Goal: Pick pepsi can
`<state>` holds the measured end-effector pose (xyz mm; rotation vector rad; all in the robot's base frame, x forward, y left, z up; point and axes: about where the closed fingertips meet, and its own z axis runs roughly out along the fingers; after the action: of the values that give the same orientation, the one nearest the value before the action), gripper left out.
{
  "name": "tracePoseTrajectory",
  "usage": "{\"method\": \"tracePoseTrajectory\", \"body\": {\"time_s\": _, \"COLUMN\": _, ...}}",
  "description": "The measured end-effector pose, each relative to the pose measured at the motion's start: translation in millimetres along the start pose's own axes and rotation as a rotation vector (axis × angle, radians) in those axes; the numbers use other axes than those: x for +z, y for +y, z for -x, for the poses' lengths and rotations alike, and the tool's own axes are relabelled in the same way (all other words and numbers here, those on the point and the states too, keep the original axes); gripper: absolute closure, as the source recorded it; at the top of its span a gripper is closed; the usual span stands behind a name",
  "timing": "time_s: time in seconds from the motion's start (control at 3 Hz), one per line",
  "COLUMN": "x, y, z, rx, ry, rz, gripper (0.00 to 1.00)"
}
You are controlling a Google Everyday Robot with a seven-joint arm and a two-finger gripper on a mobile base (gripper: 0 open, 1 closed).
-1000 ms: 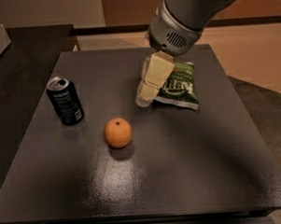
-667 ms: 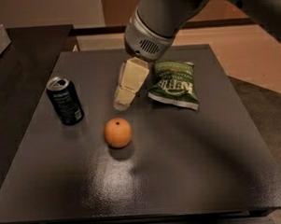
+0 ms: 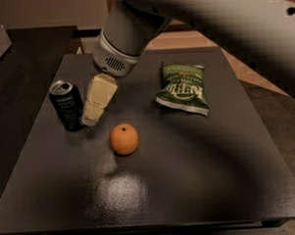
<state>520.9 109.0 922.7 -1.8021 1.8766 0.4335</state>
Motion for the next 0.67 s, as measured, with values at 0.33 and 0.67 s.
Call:
{"method": "tracePoseTrajectory", "body": {"time_s": 0.33, "x": 28, "y": 2, "z": 23, "rx": -0.009, "ry": -0.037, "rz": 0.041, "gripper": 0.00}}
{"method": "tracePoseTrajectory", "body": {"time_s": 0.67, "x": 46, "y": 4, "z": 37, "rx": -0.015, "ry": -0.064, "rz": 0.075, "gripper": 0.00}}
